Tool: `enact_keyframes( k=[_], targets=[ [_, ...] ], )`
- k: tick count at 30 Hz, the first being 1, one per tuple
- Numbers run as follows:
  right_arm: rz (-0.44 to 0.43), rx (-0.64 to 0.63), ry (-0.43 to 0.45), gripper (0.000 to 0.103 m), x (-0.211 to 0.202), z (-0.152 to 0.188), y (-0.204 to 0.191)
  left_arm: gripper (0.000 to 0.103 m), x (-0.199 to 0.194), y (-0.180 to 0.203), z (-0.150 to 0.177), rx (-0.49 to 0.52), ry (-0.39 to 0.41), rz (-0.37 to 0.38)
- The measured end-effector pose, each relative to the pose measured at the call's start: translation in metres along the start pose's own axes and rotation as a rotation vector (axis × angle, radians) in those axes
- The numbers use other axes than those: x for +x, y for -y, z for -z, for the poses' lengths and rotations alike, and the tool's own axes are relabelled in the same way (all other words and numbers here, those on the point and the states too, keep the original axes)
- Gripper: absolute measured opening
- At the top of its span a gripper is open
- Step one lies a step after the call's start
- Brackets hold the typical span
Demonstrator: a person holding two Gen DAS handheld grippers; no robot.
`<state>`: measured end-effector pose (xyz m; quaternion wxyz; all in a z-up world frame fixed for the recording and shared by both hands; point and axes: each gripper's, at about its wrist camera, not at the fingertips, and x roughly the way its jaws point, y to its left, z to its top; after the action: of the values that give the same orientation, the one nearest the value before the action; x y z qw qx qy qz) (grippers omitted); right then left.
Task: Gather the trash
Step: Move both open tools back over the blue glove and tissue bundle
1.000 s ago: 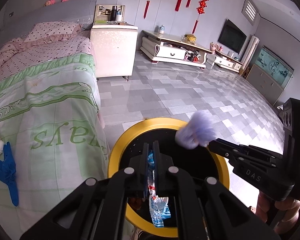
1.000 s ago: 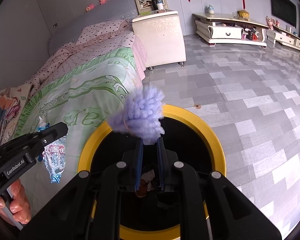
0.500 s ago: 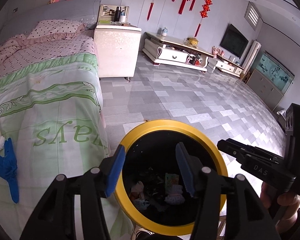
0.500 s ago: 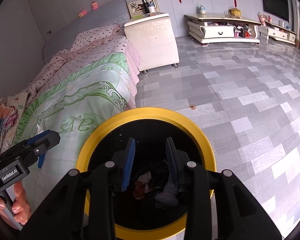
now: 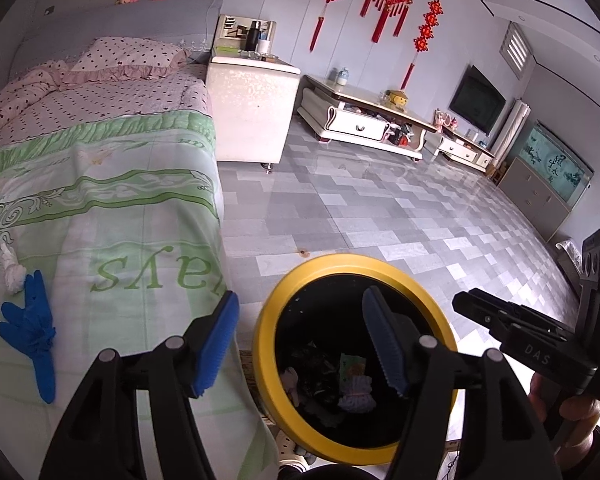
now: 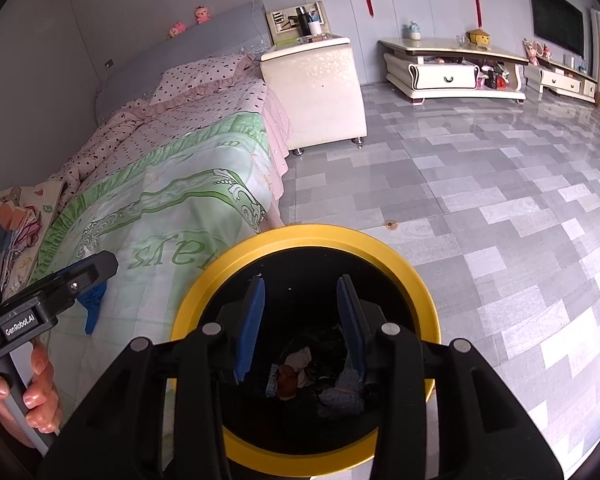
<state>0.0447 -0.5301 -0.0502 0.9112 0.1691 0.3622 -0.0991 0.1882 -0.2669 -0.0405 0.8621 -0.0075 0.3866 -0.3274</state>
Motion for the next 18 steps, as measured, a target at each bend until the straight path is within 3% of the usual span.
enact_keyframes(
  k=[10,18],
  targets=[
    [-0.058,-0.091,0.002,0.046,0.01,-0.006,-0.06,0.072,-0.026,-0.068,-0.011,-0.08,0.045,-0.095],
    [-0.133,-0.17,-0.021,0.047,0.033,-0.008,-0.13,0.072,-0.044,-0.138,-0.015,-0.139,0.06,-0.201]
  ],
)
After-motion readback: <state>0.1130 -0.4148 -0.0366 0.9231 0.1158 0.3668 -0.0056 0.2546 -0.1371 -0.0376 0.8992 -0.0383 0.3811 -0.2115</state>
